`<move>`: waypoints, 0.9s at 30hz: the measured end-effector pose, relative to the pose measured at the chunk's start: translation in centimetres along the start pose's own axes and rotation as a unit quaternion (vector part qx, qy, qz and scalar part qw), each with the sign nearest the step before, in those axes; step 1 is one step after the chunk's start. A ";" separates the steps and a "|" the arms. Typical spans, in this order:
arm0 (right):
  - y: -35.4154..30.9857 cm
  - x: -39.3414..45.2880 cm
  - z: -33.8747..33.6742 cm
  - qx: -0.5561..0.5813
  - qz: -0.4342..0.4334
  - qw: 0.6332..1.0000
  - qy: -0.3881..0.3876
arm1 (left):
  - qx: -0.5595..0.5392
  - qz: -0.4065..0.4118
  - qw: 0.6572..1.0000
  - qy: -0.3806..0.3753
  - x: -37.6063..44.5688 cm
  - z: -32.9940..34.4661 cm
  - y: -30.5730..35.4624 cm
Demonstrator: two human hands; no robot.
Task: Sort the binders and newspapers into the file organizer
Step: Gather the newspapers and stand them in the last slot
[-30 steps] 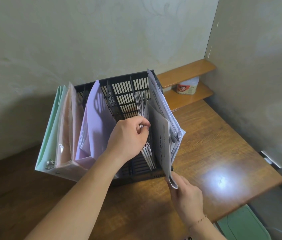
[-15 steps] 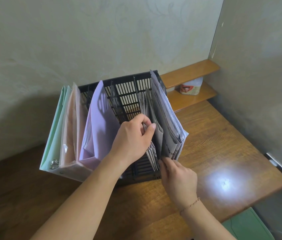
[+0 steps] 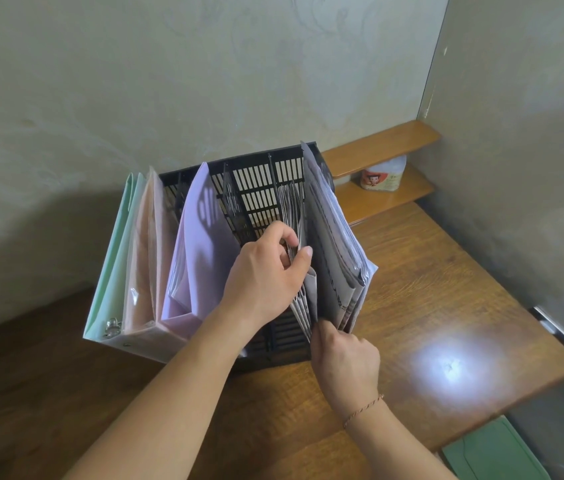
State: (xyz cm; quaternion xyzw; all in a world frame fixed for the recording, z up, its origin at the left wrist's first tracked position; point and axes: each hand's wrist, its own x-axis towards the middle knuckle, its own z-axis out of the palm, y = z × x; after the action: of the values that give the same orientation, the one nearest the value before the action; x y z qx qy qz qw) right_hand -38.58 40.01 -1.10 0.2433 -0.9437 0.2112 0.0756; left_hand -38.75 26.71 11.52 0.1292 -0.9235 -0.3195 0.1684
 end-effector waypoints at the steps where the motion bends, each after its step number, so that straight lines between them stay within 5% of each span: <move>1: 0.2 -0.4 0.2 0.000 -0.003 1.000 -0.003 | 0.002 0.002 1.000 0.004 0.0 0.0 -0.1; 5: 1.0 -1.7 1.7 -0.001 -0.013 0.999 -0.036 | 0.012 0.014 1.000 0.008 -0.1 -0.1 -0.1; 14: 2.0 -3.3 1.3 0.054 -0.006 0.998 0.016 | 0.030 0.006 0.999 -0.008 -0.1 0.0 -0.4; 20: 3.2 -2.2 -1.7 0.149 -0.006 0.954 0.260 | 0.042 0.000 0.999 -0.030 -0.3 -0.3 -0.2; 27: 3.0 -0.5 -0.3 0.079 -0.008 0.977 0.196 | 0.036 0.008 0.999 -0.025 -0.1 0.1 0.2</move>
State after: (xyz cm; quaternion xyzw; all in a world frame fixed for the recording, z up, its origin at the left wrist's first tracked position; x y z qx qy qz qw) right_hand -39.56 42.70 -2.07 0.2097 -0.8890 0.3276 0.2414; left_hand -38.70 26.95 11.56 0.1196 -0.9395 -0.2875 0.1427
